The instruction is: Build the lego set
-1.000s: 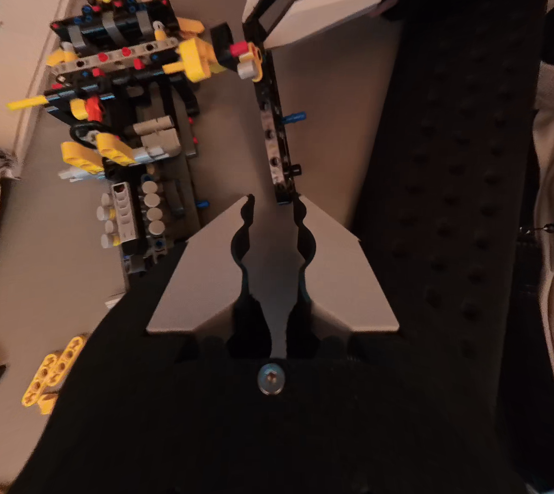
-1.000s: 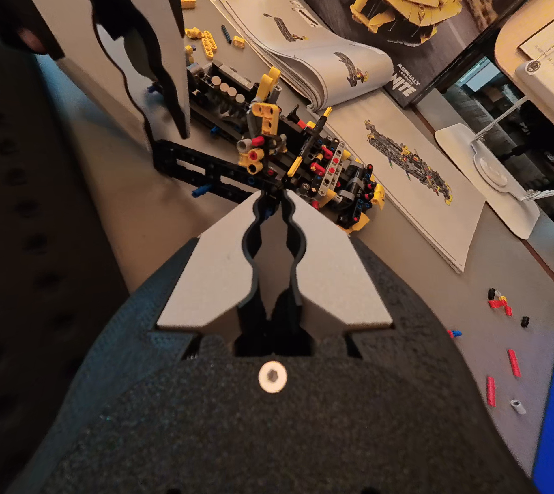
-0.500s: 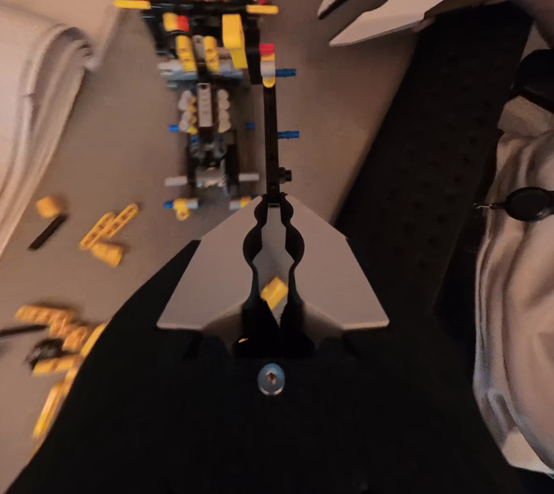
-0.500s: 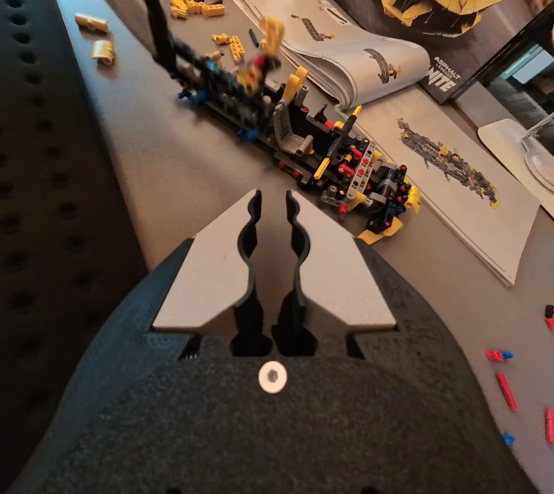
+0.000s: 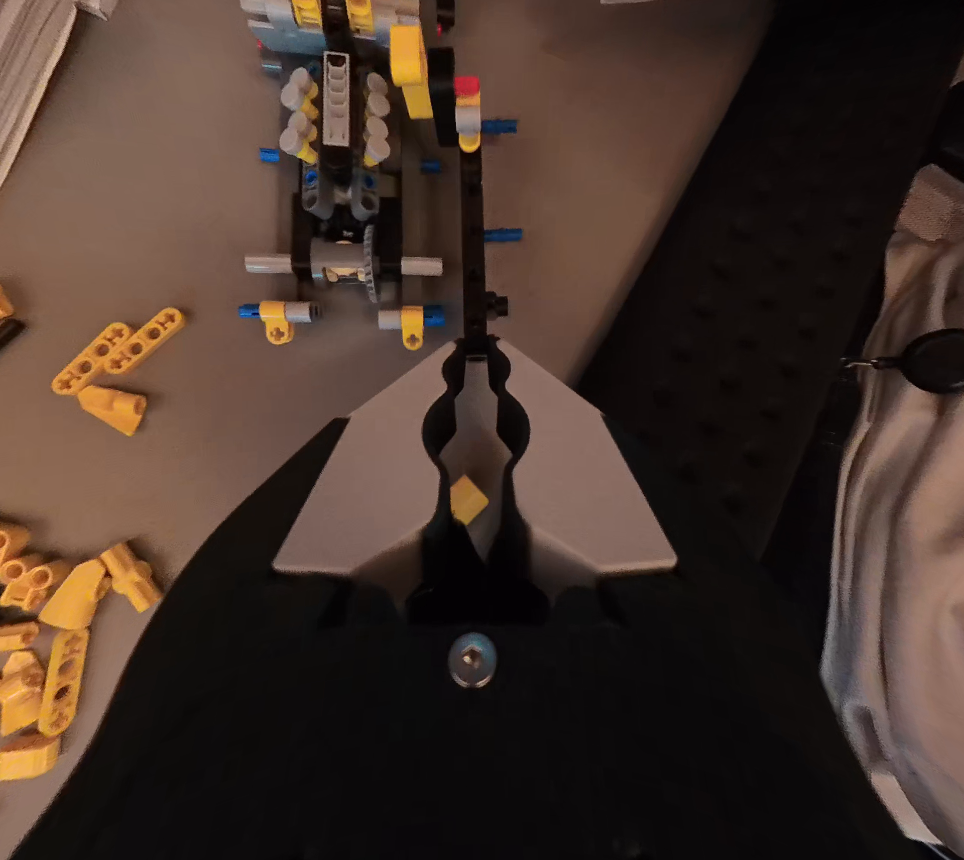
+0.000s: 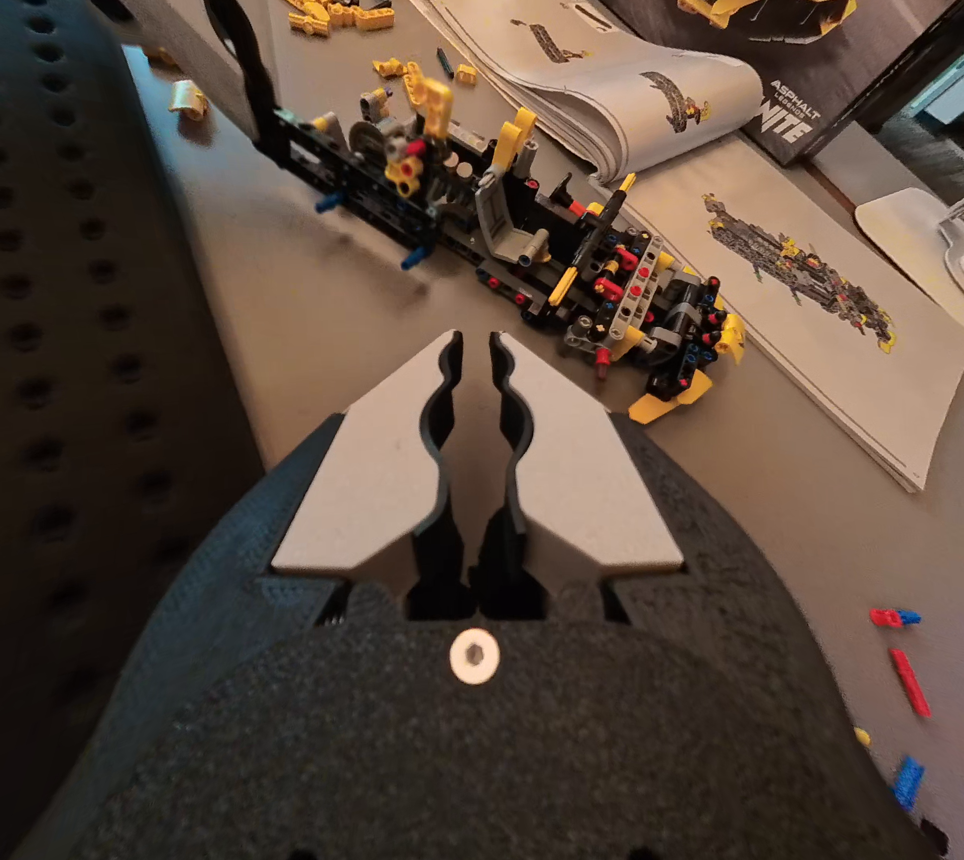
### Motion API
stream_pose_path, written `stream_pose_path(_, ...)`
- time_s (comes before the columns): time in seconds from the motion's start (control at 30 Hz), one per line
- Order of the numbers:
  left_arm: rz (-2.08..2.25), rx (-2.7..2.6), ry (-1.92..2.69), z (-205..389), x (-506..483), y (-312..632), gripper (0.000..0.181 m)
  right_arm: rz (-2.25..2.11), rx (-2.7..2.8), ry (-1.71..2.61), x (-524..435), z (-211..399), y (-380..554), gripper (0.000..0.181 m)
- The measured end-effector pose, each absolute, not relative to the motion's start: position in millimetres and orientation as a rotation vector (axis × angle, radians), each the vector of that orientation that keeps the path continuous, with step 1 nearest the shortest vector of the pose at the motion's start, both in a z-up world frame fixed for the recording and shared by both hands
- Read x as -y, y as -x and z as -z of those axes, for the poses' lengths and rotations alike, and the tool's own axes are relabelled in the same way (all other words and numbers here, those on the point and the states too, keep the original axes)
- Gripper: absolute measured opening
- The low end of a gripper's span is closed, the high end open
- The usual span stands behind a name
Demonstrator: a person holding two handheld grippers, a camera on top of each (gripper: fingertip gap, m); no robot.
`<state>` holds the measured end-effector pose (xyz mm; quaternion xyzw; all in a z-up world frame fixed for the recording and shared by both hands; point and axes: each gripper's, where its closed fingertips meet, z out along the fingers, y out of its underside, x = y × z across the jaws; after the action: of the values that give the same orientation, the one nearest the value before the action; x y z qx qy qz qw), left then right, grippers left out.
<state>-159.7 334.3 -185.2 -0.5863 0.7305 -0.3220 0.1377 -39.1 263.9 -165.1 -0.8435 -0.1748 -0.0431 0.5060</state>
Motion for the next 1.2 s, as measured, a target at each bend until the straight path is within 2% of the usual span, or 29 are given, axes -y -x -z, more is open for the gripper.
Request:
stream_pose_path(0.03,0.916,-2.113,1.693,187.7,-334.1,157.7,0.009,0.1,0.419,2.035,-264.0,165.0,39.0,0.01)
stream_pose_path(0.33,0.813,-2.141,1.598,198.2,-327.7,150.5,0.009,0.089,0.444,2.062,-265.2,171.7,43.0,0.012)
stream_pose_path(0.63,0.842,-2.098,1.56,187.5,-341.9,167.9,0.024,-0.024,0.429,2.041,-270.4,160.0,49.6,0.017)
stream_pose_path(0.7,0.832,-2.094,1.533,187.9,-353.8,167.6,0.024,-0.119,0.418,2.008,-278.0,141.1,52.2,0.019)
stream_pose_path(0.77,0.882,-2.096,1.514,188.2,-358.4,163.2,0.023,-0.224,0.426,2.016,-290.0,127.1,53.2,0.03)
stream_pose_path(0.87,0.995,-2.112,1.49,186.2,-354.1,155.5,0.023,-0.235,0.515,2.048,-314.2,119.8,40.8,0.033)
stream_pose_path(1.07,0.908,-2.17,1.399,198.0,-357.0,150.2,0.014,-0.379,0.801,2.123,-337.3,137.0,28.0,0.036)
stream_pose_path(1.2,0.943,-2.175,1.377,198.6,-353.7,147.4,0.009,-0.659,0.875,2.143,-348.4,148.1,54.4,0.042)
